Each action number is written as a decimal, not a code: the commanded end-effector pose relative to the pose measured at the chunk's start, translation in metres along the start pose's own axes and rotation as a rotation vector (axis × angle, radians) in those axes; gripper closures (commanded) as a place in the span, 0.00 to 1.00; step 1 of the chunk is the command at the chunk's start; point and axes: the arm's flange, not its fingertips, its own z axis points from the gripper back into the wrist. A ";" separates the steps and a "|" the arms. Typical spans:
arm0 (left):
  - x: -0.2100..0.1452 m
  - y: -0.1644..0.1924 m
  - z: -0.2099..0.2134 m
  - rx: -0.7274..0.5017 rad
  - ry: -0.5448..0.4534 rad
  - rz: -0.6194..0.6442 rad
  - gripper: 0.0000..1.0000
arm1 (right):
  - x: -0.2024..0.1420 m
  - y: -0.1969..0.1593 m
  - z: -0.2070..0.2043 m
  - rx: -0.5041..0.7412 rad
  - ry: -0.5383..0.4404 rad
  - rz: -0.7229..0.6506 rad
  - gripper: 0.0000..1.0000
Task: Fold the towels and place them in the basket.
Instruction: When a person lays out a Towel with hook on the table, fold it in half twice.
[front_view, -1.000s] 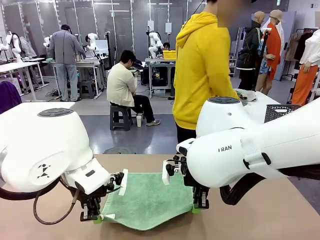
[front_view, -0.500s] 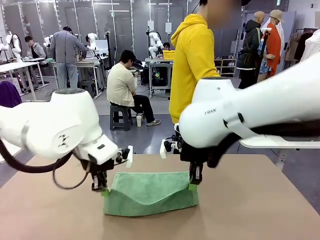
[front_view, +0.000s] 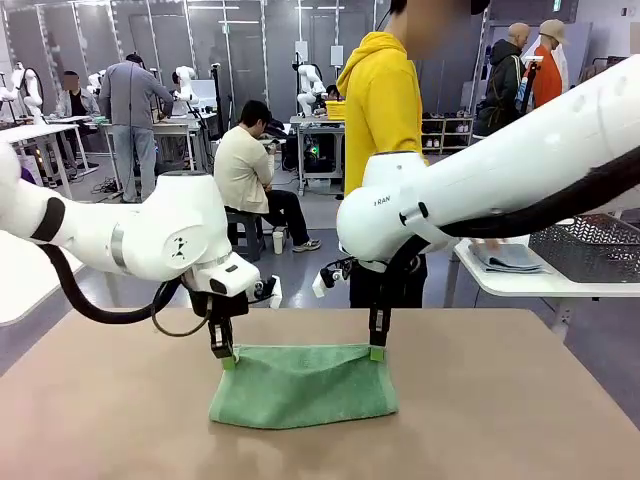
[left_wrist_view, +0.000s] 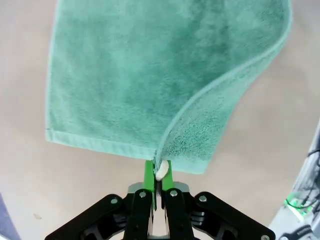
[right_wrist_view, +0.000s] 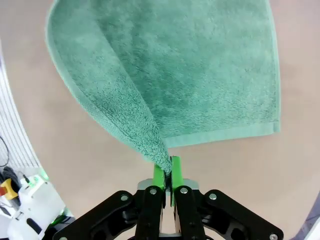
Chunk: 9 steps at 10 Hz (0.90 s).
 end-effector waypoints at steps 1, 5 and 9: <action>0.006 0.035 0.003 -0.053 0.001 0.023 0.93 | 0.013 -0.031 0.003 0.011 0.040 -0.051 0.93; 0.003 0.081 -0.010 -0.058 0.013 0.031 0.93 | 0.013 -0.075 -0.005 -0.019 -0.018 -0.062 0.93; -0.004 0.102 -0.029 -0.013 0.068 0.003 0.93 | 0.002 -0.096 -0.022 -0.053 -0.027 -0.080 0.93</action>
